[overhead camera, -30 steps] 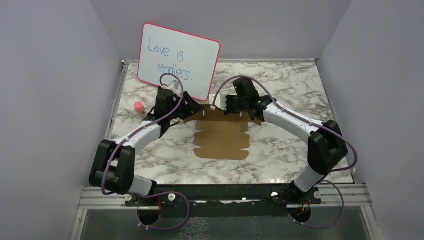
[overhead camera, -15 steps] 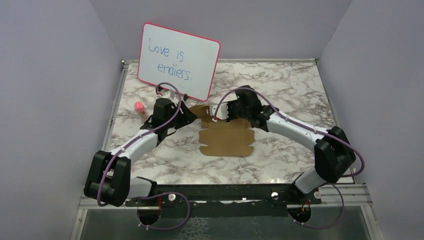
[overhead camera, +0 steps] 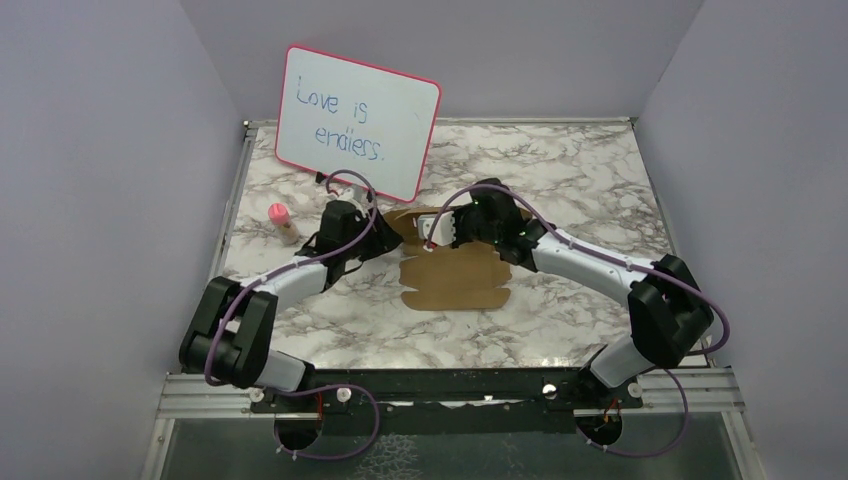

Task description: Fold the paper box

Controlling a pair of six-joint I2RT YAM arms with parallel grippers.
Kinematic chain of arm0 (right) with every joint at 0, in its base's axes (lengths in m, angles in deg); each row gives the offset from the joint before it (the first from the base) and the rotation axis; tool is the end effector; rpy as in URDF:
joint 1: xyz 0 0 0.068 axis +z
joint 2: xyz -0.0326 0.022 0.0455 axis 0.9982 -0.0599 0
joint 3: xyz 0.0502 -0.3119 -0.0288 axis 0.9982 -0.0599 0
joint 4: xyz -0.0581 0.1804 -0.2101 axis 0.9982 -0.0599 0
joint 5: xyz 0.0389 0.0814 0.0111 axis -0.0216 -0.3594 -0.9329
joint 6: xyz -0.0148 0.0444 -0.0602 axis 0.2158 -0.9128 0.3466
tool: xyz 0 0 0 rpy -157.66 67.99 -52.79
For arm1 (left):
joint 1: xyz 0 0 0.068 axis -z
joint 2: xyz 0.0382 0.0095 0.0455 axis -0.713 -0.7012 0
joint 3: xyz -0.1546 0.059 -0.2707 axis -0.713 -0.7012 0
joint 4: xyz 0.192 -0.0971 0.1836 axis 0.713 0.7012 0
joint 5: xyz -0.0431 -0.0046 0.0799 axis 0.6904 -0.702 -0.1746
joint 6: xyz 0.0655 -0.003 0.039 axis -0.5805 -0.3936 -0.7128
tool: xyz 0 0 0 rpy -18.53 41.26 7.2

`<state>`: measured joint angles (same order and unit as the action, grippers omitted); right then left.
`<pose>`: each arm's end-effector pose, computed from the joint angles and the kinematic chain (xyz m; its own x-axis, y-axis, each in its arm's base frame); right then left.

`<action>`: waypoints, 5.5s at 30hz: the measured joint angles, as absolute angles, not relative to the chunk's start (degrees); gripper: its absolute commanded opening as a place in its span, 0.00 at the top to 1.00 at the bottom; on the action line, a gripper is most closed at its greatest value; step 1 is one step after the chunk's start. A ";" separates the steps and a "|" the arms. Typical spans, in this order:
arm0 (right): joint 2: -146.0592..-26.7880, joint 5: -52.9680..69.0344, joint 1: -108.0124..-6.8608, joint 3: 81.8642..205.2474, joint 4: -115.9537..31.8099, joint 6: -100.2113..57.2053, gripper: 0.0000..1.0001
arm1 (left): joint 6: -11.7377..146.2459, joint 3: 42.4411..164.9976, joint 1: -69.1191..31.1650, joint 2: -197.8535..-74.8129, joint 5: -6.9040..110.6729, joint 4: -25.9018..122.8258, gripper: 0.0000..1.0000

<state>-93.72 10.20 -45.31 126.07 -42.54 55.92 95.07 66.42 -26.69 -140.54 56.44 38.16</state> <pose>0.2900 0.2624 0.2682 0.5473 -0.7690 -0.3304 -0.6066 -0.0924 -0.7896 0.2910 -0.1142 0.1990 -0.7033 -0.4144 -0.5776 0.0584 0.7761 -0.6279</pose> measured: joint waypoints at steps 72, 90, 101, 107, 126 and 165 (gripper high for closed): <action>-90.03 15.75 -44.61 108.98 -22.36 53.10 0.99 | 89.37 68.94 -17.97 -142.62 44.90 21.86 0.85; -91.21 16.32 -44.13 107.08 -16.13 55.20 0.99 | 86.13 69.20 -16.05 -148.89 48.51 21.70 0.74; -92.04 17.76 -44.04 106.84 -15.85 55.90 0.99 | 77.04 64.78 -19.76 -137.48 41.36 22.01 0.52; -92.17 17.81 -43.87 106.84 -16.07 55.92 0.99 | 70.68 64.13 -20.55 -136.87 38.89 22.08 0.49; -92.63 17.96 -43.76 106.84 -16.22 55.99 0.99 | 67.75 68.22 -27.54 -150.31 56.77 23.39 0.83; -95.64 22.74 -42.49 105.05 -8.29 58.67 0.99 | 65.61 60.63 -15.72 -138.18 55.92 20.30 0.97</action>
